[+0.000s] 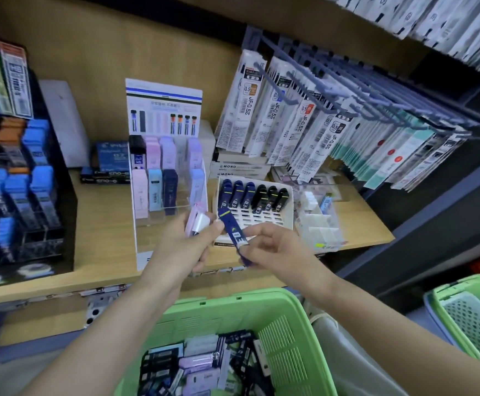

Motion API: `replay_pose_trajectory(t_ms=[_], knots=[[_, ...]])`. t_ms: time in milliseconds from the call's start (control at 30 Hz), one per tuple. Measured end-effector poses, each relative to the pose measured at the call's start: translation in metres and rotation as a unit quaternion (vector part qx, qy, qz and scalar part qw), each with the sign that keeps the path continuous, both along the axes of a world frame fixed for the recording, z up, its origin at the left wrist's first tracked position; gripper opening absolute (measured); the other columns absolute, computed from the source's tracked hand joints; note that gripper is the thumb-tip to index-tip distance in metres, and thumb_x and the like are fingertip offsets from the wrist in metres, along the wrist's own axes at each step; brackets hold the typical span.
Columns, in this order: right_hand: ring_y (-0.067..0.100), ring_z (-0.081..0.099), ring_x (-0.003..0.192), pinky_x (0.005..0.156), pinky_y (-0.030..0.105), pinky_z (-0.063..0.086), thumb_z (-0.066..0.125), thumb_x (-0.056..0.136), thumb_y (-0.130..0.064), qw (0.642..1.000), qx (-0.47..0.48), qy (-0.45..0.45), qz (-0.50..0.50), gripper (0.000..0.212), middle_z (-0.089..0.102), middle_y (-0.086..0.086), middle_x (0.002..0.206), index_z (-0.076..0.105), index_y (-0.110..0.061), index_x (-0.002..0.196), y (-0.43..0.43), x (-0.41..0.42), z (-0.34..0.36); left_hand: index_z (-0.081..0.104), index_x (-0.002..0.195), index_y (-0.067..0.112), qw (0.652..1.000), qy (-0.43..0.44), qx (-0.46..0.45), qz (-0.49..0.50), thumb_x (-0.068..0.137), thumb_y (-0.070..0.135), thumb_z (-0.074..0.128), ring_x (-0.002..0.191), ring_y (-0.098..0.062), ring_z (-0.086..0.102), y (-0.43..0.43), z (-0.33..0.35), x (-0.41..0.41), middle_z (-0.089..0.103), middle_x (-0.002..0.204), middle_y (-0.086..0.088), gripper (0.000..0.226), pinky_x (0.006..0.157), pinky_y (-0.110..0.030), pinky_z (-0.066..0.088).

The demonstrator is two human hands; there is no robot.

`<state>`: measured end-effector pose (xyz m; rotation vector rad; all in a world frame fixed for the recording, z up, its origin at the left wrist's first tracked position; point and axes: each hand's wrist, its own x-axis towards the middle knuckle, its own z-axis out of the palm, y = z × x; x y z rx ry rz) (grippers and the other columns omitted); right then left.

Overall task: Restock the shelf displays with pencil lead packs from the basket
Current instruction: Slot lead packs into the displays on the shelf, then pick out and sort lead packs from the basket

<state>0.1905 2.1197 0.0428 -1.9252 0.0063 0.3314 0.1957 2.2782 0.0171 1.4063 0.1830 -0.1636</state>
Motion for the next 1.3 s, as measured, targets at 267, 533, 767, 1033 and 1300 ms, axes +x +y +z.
replay_pose_trajectory(t_ms=[267,533,767,1033,1300], knots=[[0.015,0.064,0.066,0.063,0.030,0.055,0.065,0.085,-0.003,0.997,-0.031,-0.004,0.072,0.028,0.067,0.003,0.082,0.052,-0.011,0.108,0.027,-0.002,-0.007,0.060,0.091,0.021,0.998,-0.022,0.053,-0.035,0.086,0.015,0.066,0.040,0.001,0.041,0.015,0.002,-0.002,0.054,0.063,0.011,0.010,0.045,-0.017,0.032],[0.019,0.069,0.072,0.073,0.036,0.058,0.053,0.095,-0.015,0.984,-0.082,-0.134,-0.087,0.014,0.067,0.017,0.092,0.048,-0.010,0.107,0.015,0.051,-0.006,0.060,0.094,0.022,0.999,0.015,0.045,-0.017,0.090,0.020,0.060,0.052,-0.012,0.037,0.028,0.004,0.003,0.061,0.090,-0.010,0.005,0.043,-0.019,0.030],[0.033,0.064,0.085,0.080,0.046,0.053,0.056,0.093,-0.015,0.960,-0.173,-0.170,-0.141,0.008,0.063,0.013,0.083,0.054,-0.007,0.096,0.002,0.095,-0.028,0.060,0.097,0.020,0.999,0.019,0.038,-0.023,0.090,0.016,0.059,0.050,-0.011,0.035,0.034,0.000,0.010,0.057,0.088,-0.010,0.008,0.042,-0.019,0.027],[0.027,0.062,0.078,0.074,0.042,0.052,0.056,0.093,-0.012,0.927,-0.307,-0.208,-0.053,0.009,0.062,0.009,0.080,0.050,-0.018,0.096,-0.008,0.112,-0.042,0.059,0.094,0.021,0.999,0.039,0.022,-0.018,0.090,0.013,0.059,0.049,-0.011,0.033,0.037,-0.002,0.017,0.054,0.086,-0.011,0.009,0.037,-0.017,0.025],[0.021,0.062,0.081,0.076,0.034,0.051,0.056,0.094,-0.014,0.912,-0.346,-0.220,-0.010,0.021,0.065,0.007,0.090,0.057,-0.011,0.114,-0.019,0.121,-0.040,0.060,0.091,0.019,0.998,0.041,0.033,-0.022,0.089,0.013,0.058,0.046,-0.010,0.031,0.038,-0.003,0.019,0.046,0.065,-0.004,0.007,0.036,-0.016,0.025]])
